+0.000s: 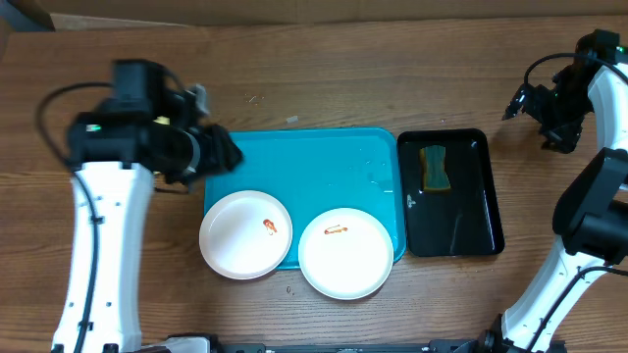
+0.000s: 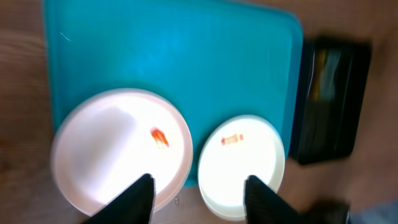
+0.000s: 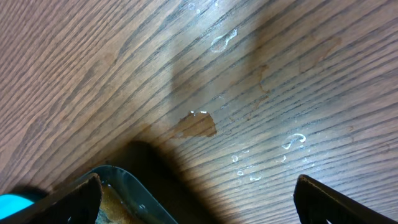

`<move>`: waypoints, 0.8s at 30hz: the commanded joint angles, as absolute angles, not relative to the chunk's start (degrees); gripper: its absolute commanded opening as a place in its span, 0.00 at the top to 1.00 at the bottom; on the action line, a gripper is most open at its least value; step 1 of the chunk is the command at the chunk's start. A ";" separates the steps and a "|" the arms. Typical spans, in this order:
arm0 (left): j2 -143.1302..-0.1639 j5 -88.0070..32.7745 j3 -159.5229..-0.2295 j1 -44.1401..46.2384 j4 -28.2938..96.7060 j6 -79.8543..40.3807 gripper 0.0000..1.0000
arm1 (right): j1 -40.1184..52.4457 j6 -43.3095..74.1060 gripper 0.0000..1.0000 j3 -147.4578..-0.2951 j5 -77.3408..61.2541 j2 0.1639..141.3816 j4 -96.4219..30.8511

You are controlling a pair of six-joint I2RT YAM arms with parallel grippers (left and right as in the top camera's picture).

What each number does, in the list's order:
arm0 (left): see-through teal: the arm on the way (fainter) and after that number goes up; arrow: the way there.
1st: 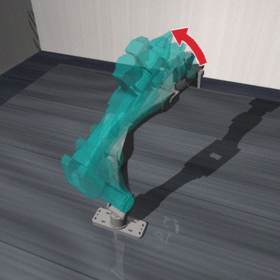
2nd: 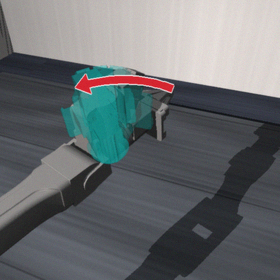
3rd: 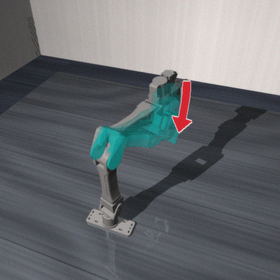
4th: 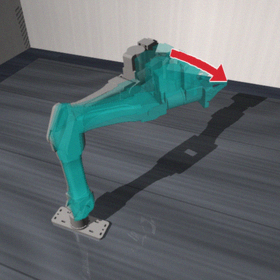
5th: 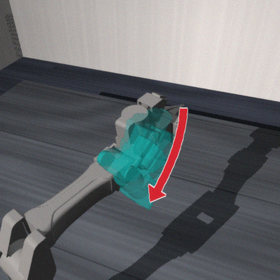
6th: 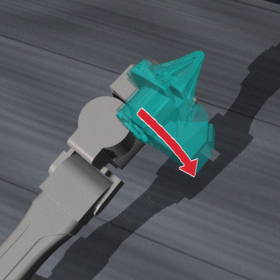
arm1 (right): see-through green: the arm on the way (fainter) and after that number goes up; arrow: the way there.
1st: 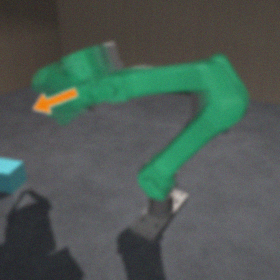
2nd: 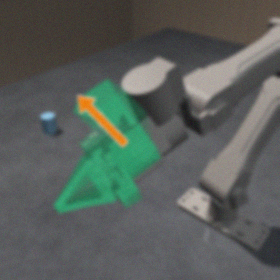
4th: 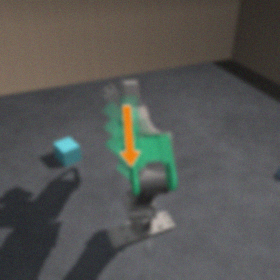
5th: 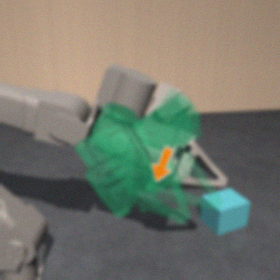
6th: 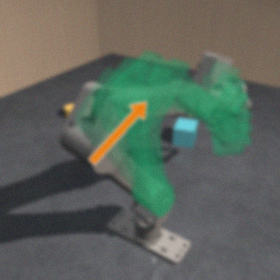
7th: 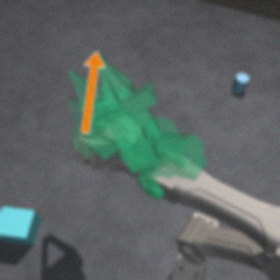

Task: Clean dirty plates on tray and stack at the side
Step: 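Move the left gripper over the white plates and grasp the right plate's rim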

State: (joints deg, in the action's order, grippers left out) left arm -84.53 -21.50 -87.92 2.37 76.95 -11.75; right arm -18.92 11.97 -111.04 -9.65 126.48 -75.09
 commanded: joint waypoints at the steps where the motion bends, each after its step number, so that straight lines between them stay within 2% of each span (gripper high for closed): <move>1: -85.08 -20.40 -83.92 9.10 76.88 -11.35 0.43 | -18.76 12.03 0.00 -111.87 -9.74 124.07 -75.02; 2: -85.10 -20.45 -82.63 10.83 75.96 -11.38 0.28 | -18.76 12.03 0.00 -111.87 -9.74 124.07 -75.02; 3: -85.10 -20.99 -81.47 12.23 74.81 -11.42 0.01 | -18.76 12.03 0.00 -111.87 -9.74 124.07 -75.02; 8: -85.82 -29.26 -76.93 16.32 69.58 -12.99 0.00 | -18.76 12.03 0.00 -111.87 -9.74 124.07 -75.02; 9: -86.06 -29.82 -76.51 16.88 69.58 -13.80 0.09 | -18.76 12.03 0.00 -111.87 -9.74 124.07 -75.02; 10: -86.37 -29.71 -75.92 17.74 69.65 -14.70 0.21 | -18.76 12.03 0.00 -111.87 -9.74 124.07 -75.02; 11: -86.48 -29.26 -75.33 18.59 69.69 -15.49 0.38 | -18.76 12.03 0.00 -111.87 -9.74 124.07 -75.02; 12: -86.48 -28.47 -74.59 19.55 69.65 -16.64 0.46 | -18.76 12.03 0.00 -111.87 -9.74 124.07 -75.02; 14: -86.48 -26.24 -73.19 21.82 69.80 -20.62 0.56 | -18.76 12.03 0.00 -111.87 -9.74 124.07 -75.02; 15: -86.48 -25.63 -72.60 23.18 69.76 -22.20 0.67 | -18.76 12.03 0.00 -111.87 -9.74 124.07 -75.02; 17: -86.48 -24.84 -71.83 26.57 69.10 -24.29 0.96 | -18.76 12.03 0.00 -111.87 -9.74 124.07 -75.02; 24: -86.48 -28.58 -71.57 36.80 60.01 -25.76 0.96 | -18.76 12.03 0.00 -111.87 -9.74 124.07 -75.02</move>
State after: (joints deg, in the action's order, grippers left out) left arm -86.17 -25.74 -71.59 34.52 62.48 -23.62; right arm -18.94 11.99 -111.04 -9.63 126.48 -75.07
